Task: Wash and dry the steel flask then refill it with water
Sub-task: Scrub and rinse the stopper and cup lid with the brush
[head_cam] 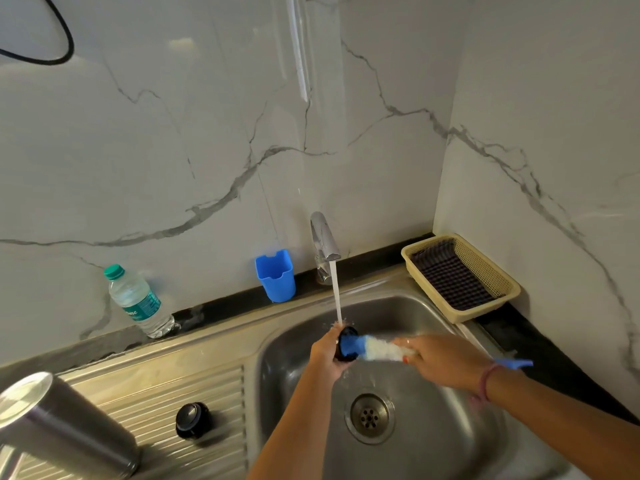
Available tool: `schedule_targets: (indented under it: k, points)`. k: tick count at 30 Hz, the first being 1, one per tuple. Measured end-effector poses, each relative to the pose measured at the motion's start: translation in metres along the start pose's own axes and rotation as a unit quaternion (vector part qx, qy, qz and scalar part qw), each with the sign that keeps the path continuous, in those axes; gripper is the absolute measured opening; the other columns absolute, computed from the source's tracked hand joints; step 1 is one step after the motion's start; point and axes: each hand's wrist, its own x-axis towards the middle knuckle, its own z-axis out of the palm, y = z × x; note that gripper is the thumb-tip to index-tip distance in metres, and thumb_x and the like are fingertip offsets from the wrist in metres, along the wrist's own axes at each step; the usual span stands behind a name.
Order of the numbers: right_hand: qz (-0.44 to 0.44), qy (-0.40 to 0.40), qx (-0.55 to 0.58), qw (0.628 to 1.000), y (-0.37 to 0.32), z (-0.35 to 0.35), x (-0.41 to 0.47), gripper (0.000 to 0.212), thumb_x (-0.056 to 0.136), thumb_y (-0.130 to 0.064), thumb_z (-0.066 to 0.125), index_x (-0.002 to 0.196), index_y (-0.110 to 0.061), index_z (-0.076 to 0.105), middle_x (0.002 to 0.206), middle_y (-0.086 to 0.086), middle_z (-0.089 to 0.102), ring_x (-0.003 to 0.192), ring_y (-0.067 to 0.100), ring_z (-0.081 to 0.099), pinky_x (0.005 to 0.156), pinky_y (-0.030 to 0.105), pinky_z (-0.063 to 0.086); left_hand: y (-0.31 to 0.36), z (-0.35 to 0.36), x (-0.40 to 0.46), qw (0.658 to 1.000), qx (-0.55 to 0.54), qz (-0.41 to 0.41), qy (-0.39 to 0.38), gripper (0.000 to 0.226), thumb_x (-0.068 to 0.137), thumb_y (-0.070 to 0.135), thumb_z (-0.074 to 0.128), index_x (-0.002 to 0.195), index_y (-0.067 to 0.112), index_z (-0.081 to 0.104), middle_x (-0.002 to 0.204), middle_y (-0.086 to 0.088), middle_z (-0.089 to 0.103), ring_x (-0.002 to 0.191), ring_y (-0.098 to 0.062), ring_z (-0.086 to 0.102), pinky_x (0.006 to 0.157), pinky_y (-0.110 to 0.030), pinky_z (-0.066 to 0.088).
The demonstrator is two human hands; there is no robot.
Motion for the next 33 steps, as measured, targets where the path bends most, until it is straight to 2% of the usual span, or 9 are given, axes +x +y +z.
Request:
schedule_targets:
  k: [3, 5, 7, 10, 14, 18, 21, 28, 33]
  points:
    - [0.180, -0.103, 0.438, 0.875, 0.010, -0.004, 0.006, 0.033, 0.100, -0.025, 0.050, 0.131, -0.017, 0.052, 0.075, -0.004, 0.057, 0.054, 0.003, 0.050, 0.046, 0.016, 0.043, 0.005, -0.002, 0.001, 0.999, -0.027, 0.003, -0.027, 0.027, 0.093, 0.017, 0.066, 0.113, 0.001, 0.058, 0.111, -0.023, 0.064, 0.101, -0.037, 0.062, 0.090, -0.054, 0.051]
    - [0.243, -0.126, 0.545, 0.792, 0.014, -0.007, 0.001, 0.024, 0.100, -0.021, 0.050, 0.122, -0.013, 0.054, 0.059, -0.004, 0.042, 0.039, 0.000, 0.030, 0.031, 0.012, 0.025, 0.007, 0.000, 0.002, 0.998, -0.046, 0.010, -0.033, 0.025, 0.093, 0.016, 0.066, 0.112, 0.001, 0.059, 0.113, -0.024, 0.063, 0.102, -0.038, 0.062, 0.088, -0.055, 0.051]
    - [0.194, -0.099, 0.475, 0.852, 0.010, -0.007, -0.002, 0.028, 0.099, -0.024, 0.052, 0.126, -0.016, 0.054, 0.067, -0.002, 0.053, 0.045, 0.002, 0.041, 0.037, 0.014, 0.034, 0.009, 0.005, 0.002, 0.998, -0.058, 0.014, -0.031, 0.026, 0.094, 0.018, 0.064, 0.113, 0.001, 0.060, 0.116, -0.024, 0.063, 0.106, -0.038, 0.062, 0.091, -0.055, 0.051]
    - [0.031, 0.002, 0.077, 0.997, 0.008, 0.001, -0.003, 0.047, 0.101, -0.026, 0.044, 0.146, -0.035, 0.033, 0.099, -0.003, 0.064, 0.074, 0.004, 0.055, 0.062, 0.016, 0.042, 0.010, 0.008, 0.009, 0.998, -0.051, 0.016, -0.014, 0.026, 0.094, 0.019, 0.065, 0.113, 0.002, 0.061, 0.117, -0.024, 0.064, 0.106, -0.039, 0.063, 0.093, -0.055, 0.052]
    - [-0.073, 0.059, -0.251, 0.963, 0.021, 0.002, -0.001, 0.069, 0.099, -0.009, 0.030, 0.149, -0.047, 0.002, 0.096, 0.002, 0.061, 0.074, 0.016, 0.057, 0.060, 0.029, 0.044, 0.013, 0.009, 0.012, 1.000, -0.017, 0.011, -0.001, 0.021, 0.094, 0.016, 0.065, 0.108, 0.001, 0.063, 0.105, -0.023, 0.066, 0.090, -0.036, 0.066, 0.072, -0.049, 0.055]
    - [-0.012, 0.043, -0.009, 0.999, 0.035, -0.004, -0.001, 0.044, 0.101, -0.035, 0.044, 0.142, -0.046, 0.036, 0.090, -0.013, 0.063, 0.076, -0.001, 0.055, 0.072, 0.017, 0.043, 0.019, 0.005, 0.015, 0.998, 0.045, 0.026, 0.021, 0.026, 0.090, 0.016, 0.070, 0.109, -0.001, 0.065, 0.101, -0.022, 0.068, 0.094, -0.037, 0.068, 0.087, -0.053, 0.056]
    - [0.044, -0.009, 0.129, 0.991, 0.057, -0.009, 0.002, 0.044, 0.095, -0.037, 0.056, 0.138, -0.035, 0.048, 0.122, -0.007, 0.064, 0.105, 0.005, 0.059, 0.092, 0.022, 0.045, 0.028, -0.005, 0.019, 0.995, 0.055, 0.049, 0.066, 0.038, 0.085, 0.022, 0.076, 0.116, 0.004, 0.061, 0.108, -0.019, 0.066, 0.097, -0.034, 0.067, 0.089, -0.051, 0.056]
    - [0.125, 0.039, 0.139, 0.982, 0.068, 0.000, 0.000, 0.045, 0.095, -0.033, 0.056, 0.139, -0.030, 0.048, 0.127, -0.002, 0.063, 0.114, 0.015, 0.059, 0.095, 0.028, 0.046, 0.057, -0.010, 0.017, 0.981, 0.164, 0.103, -0.010, 0.074, 0.080, 0.007, 0.078, 0.144, 0.018, 0.042, 0.129, -0.018, 0.060, 0.109, -0.031, 0.064, 0.101, -0.048, 0.051]
    - [0.163, 0.101, 0.076, 0.978, 0.059, 0.006, -0.001, 0.043, 0.097, -0.036, 0.049, 0.140, -0.037, 0.045, 0.112, -0.005, 0.068, 0.099, 0.015, 0.064, 0.085, 0.032, 0.051, 0.079, -0.004, 0.012, 0.895, 0.403, 0.188, -0.017, 0.100, 0.071, -0.001, 0.083, 0.153, 0.019, 0.029, 0.146, -0.008, 0.044, 0.130, -0.028, 0.048, 0.112, -0.045, 0.040]
